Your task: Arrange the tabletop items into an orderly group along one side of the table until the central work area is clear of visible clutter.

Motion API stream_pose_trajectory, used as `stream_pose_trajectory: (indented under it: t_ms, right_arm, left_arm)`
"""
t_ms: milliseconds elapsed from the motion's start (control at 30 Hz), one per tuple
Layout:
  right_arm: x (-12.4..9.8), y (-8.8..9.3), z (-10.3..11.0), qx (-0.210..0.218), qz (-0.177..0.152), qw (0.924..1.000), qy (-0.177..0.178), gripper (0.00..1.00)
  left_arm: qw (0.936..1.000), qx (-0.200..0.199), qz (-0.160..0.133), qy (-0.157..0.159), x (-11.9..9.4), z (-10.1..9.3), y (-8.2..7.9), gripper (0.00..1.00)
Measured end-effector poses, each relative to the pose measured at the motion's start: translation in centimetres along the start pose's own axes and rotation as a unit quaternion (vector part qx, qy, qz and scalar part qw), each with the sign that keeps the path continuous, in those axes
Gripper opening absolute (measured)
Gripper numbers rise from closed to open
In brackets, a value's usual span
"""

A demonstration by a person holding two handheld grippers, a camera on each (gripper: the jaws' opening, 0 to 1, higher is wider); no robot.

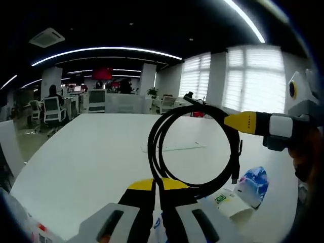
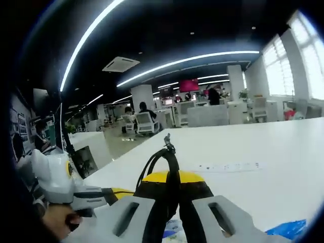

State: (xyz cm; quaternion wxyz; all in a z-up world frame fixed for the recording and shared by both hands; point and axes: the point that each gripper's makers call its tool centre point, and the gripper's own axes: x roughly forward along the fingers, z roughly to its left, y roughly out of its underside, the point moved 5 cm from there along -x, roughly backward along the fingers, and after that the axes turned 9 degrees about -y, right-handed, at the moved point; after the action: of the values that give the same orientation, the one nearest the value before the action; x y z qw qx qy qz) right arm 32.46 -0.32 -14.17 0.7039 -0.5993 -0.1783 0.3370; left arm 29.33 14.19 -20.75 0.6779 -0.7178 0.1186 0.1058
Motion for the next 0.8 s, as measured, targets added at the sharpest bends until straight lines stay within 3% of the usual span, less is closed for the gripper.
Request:
stream_pose_trajectory:
  t_ms: [67,333,533,600,667,800]
  right_arm:
    - [-0.7,-0.3,0.6,0.010,-0.009,0.9998,-0.013,0.02]
    - [-3.5,-1.2,3.5,0.009,-0.035,0.9985,-0.040,0.01]
    - [-6.2,-0.4,5.4,-0.022,-0.037,0.9979,-0.049,0.01]
    - [-7.0,0.0,6.2,-0.024,-0.040,0.9978,-0.048,0.01]
    - [-7.8,0.3,6.8,-0.040,-0.045,0.9972,-0.045,0.01]
    - [-8.9,0.3,7.3,-0.056,-0.046,0.9965,-0.042,0.01]
  left_arm:
    - [0.9999,-0.012,-0.008,0.004,-0.9,0.2,-0.1,0.01]
    - [0.9988,0.007,-0.048,-0.003,-4.7,0.2,-1.1,0.01]
    - [0.9985,0.003,-0.051,0.019,-7.4,-0.4,0.5,0.01]
    - [0.9979,-0.003,-0.061,0.021,-8.0,-0.6,0.9,0.01]
    - [0.9958,0.000,-0.090,0.017,-8.6,-0.8,1.4,0.01]
    - [0.9953,-0.012,-0.092,0.028,-9.9,-1.2,2.2,0.01]
